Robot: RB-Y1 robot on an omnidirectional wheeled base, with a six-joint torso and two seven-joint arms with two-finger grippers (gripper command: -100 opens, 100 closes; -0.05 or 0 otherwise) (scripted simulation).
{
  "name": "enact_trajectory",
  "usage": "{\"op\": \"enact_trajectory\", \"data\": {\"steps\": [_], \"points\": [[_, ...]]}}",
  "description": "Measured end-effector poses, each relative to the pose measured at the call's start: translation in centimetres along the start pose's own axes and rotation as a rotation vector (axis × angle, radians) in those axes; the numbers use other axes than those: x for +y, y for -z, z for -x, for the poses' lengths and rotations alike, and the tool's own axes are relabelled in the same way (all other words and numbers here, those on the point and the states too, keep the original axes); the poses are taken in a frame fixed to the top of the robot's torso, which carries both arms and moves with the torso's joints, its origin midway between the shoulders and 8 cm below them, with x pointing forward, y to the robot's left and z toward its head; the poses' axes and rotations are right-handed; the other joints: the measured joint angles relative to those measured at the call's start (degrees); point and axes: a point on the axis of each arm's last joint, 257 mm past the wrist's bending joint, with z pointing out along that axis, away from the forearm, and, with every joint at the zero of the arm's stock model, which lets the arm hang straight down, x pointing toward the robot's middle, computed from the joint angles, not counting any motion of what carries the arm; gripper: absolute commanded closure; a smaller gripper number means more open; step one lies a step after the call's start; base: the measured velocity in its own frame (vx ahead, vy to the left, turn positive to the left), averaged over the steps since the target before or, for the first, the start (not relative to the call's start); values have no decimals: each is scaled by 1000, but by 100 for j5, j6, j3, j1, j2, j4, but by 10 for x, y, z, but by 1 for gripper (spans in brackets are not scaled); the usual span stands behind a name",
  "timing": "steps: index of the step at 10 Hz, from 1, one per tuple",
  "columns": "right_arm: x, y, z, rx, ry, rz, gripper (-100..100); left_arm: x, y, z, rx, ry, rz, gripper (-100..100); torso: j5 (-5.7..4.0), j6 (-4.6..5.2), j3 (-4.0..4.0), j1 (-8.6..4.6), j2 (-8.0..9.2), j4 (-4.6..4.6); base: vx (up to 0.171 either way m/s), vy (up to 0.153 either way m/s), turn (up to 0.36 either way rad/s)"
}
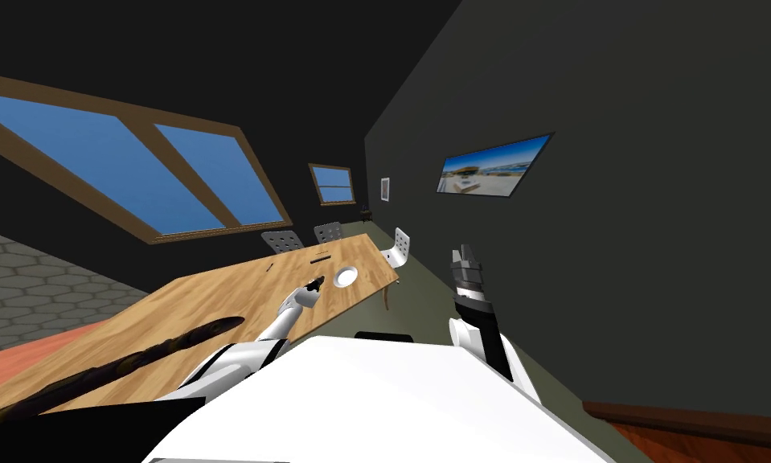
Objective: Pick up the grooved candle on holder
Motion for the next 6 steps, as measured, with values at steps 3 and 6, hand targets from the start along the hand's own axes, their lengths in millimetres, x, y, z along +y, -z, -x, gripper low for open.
{"op": "enact_trajectory", "data": {"steps": [3,6], "points": [[0,0,0,0,0,0,0,1,0,0,0,-4,2,100,5,-1,2,1,2,3,0,0,0],[0,0,0,0,0,0,0,1,0,0,0,-4,2,100,5,0,4,2,4,4,0,-3,25]]}}
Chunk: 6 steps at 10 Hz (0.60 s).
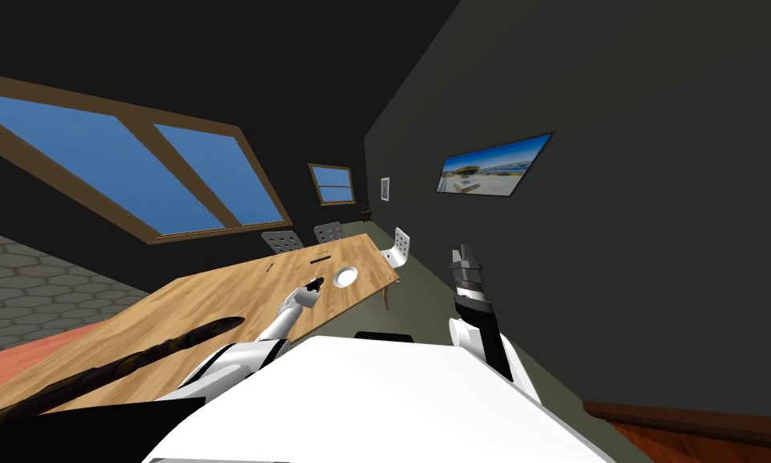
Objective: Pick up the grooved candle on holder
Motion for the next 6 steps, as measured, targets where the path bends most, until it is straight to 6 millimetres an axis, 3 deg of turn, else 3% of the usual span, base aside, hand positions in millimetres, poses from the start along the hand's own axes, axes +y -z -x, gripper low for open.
{"op": "enact_trajectory", "data": {"steps": [6], "points": [[0,0,0,0,0,0,0,-17,8,0,8,-18,-28,100,-6,-1,-4,-12,-3,-5,3,-20,72]]}}
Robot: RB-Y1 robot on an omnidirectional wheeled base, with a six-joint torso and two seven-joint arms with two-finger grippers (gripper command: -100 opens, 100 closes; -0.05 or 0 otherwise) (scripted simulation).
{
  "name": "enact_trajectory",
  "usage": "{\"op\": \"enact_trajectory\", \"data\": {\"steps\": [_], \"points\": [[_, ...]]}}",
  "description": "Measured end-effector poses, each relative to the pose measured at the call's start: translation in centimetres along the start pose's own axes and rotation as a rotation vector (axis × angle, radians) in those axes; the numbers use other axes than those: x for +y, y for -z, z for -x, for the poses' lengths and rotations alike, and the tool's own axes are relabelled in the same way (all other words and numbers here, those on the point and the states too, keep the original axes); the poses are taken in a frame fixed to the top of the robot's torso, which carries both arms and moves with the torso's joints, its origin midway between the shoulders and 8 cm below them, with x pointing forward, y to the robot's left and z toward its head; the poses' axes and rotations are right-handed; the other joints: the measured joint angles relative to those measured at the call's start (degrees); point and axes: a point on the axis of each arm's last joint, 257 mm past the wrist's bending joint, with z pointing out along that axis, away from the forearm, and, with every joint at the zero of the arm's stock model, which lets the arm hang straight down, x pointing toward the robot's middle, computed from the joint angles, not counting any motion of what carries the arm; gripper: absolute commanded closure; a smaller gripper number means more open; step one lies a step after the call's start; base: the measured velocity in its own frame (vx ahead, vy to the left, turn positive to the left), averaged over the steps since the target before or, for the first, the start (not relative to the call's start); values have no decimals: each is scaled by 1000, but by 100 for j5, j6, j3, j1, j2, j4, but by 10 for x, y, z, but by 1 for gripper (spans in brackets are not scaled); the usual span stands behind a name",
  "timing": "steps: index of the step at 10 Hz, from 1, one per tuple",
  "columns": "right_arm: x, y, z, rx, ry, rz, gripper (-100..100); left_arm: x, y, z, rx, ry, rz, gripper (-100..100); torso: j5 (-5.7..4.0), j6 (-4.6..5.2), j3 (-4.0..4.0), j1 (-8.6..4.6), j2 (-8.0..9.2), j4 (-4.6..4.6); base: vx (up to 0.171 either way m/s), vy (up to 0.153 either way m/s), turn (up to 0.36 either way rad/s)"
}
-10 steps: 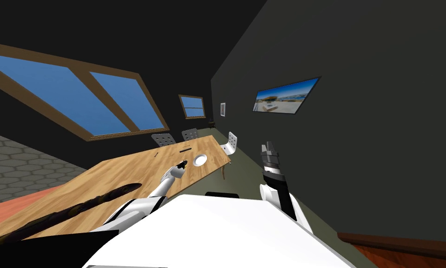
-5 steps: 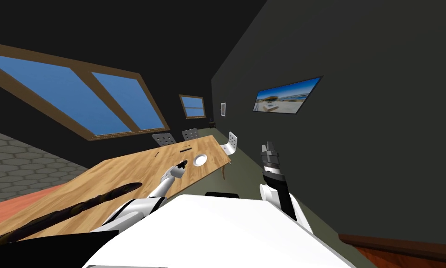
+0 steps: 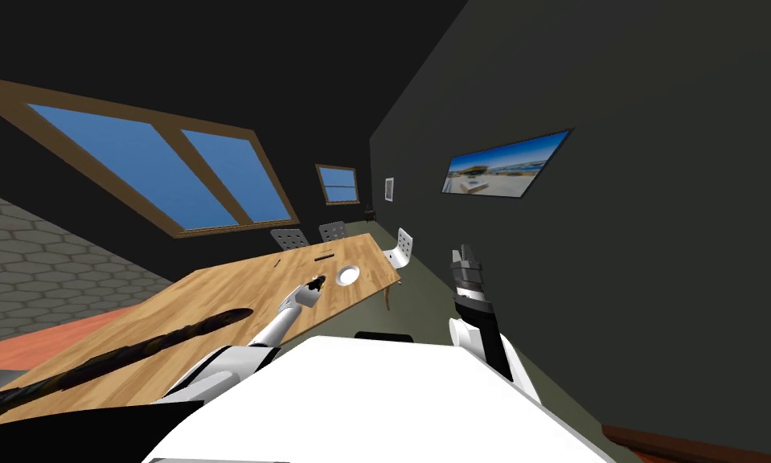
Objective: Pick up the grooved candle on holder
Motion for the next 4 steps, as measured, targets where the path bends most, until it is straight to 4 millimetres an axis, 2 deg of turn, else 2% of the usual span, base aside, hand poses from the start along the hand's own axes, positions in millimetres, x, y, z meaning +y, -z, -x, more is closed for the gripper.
{"op": "enact_trajectory", "data": {"steps": [3,4], "points": [[0,0,0,0,0,0,0,-7,4,-4,11,-13,-12,100,0,1,-1,-2,-2,0,4,-16,45],[0,0,0,0,0,0,0,-7,5,-5,12,-12,-12,0,1,2,-1,1,-2,0,0,0,0]]}}
